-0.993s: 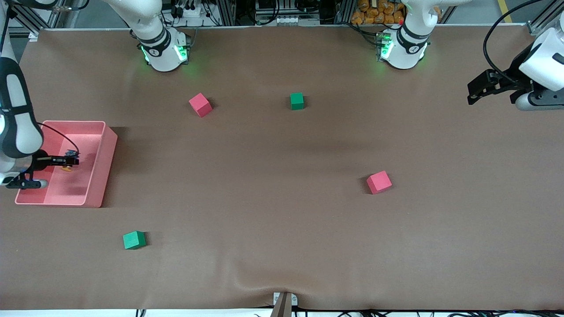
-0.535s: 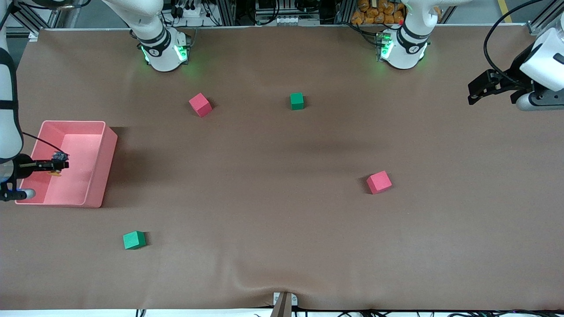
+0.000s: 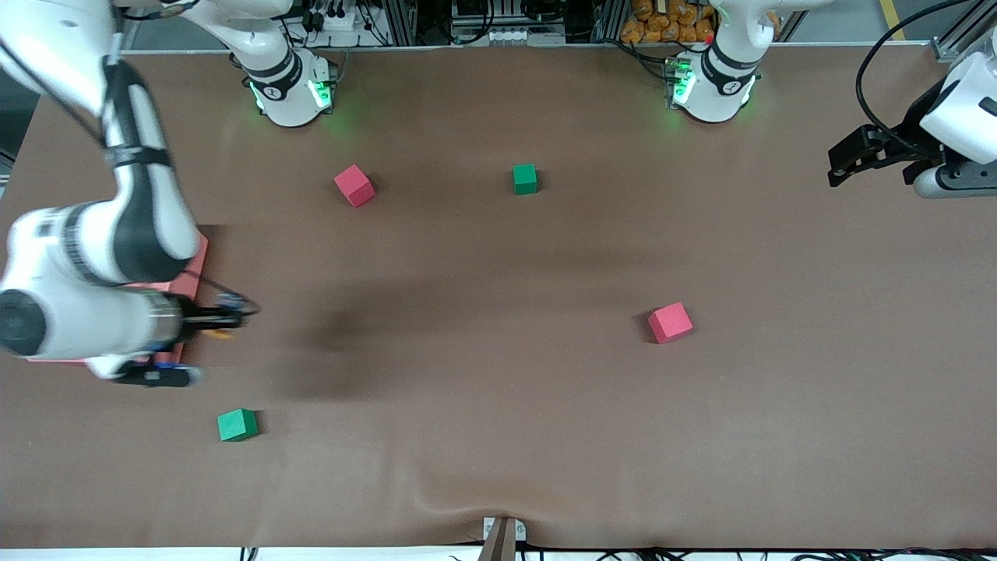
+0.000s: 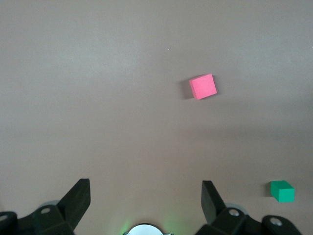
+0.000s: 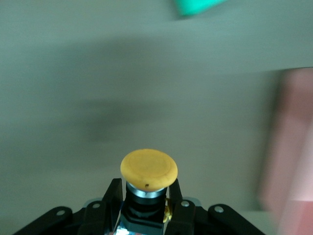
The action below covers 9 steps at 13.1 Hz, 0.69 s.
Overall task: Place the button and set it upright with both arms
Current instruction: 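Carry the button with the right gripper to the table middle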
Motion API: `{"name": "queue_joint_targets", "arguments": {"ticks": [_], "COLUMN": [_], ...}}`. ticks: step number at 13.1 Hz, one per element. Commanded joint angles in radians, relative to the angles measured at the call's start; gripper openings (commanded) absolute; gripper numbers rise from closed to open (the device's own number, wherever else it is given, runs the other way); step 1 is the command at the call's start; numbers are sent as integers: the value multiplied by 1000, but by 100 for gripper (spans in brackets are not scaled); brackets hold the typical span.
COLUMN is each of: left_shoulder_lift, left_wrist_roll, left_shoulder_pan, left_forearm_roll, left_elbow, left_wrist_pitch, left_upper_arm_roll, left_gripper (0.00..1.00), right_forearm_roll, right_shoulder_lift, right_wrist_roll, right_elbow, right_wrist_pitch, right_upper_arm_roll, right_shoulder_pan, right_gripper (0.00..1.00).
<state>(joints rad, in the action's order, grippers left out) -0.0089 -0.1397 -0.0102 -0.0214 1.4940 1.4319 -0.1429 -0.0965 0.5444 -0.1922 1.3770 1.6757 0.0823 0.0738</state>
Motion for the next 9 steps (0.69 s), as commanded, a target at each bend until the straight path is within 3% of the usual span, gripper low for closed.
{"name": "queue_joint_targets", "arguments": {"ticks": [1,4,6,9], "left_shoulder_lift": [4,9,17,32], "left_wrist_roll": [-6,-6,-8,-8], "left_shoulder_pan": [-7,-4,4,9], "left_forearm_roll": [-2,-2,0,0], "left_elbow": [-11,-9,-9,-11], "left_wrist_pitch": [-2,-2,-2,-1], "left_upper_arm_roll": [-6,-7,-11,-14], "left_gripper": [100,100,100,100], "right_forearm_roll": [-95,-158,-160,-147], "right_shoulder_lift": [78,172,238,342], "right_wrist_roll": [-106,-229,-318,-326], "right_elbow": [-44,-87,-101,-146], "right_wrist_pitch": [129,293,427,509], "right_upper_arm_roll": [-16,-16,-13,-22], "right_shoulder_pan": [137,298,391,495], "right_gripper": [0,0,0,0]}}
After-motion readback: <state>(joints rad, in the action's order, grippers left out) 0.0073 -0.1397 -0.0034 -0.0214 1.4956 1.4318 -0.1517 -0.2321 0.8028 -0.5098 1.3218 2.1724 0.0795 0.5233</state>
